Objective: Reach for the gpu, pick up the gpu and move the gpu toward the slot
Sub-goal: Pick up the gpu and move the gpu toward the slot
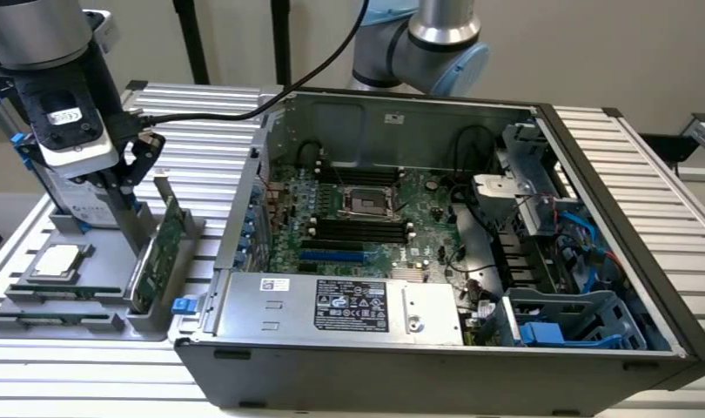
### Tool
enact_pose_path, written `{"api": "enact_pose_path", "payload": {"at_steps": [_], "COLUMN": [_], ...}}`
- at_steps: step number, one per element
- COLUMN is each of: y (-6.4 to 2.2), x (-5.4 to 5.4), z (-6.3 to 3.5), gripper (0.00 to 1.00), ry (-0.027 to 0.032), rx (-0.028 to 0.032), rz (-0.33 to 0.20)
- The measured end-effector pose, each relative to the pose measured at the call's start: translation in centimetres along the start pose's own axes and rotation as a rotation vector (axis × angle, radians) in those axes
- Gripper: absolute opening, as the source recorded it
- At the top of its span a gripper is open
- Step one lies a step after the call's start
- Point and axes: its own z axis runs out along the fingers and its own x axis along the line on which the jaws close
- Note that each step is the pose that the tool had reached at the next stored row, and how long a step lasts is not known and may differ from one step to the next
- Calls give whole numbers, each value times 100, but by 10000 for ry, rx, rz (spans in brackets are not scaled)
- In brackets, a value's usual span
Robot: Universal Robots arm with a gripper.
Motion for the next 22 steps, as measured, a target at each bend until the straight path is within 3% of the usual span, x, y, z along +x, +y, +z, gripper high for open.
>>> {"api": "enact_pose_path", "payload": {"at_steps": [5, 7, 11, 14, 22], "y": [0, 0, 0, -1, -9], "x": [0, 0, 0, 8, 44], "z": [0, 0, 0, 33, 177], "gripper": [12, 24, 36, 48, 48], "ry": [-1, 0, -3, -73, -155], "rx": [0, 0, 0, 1, 3], "rz": [-1, 0, -1, -3, -4]}}
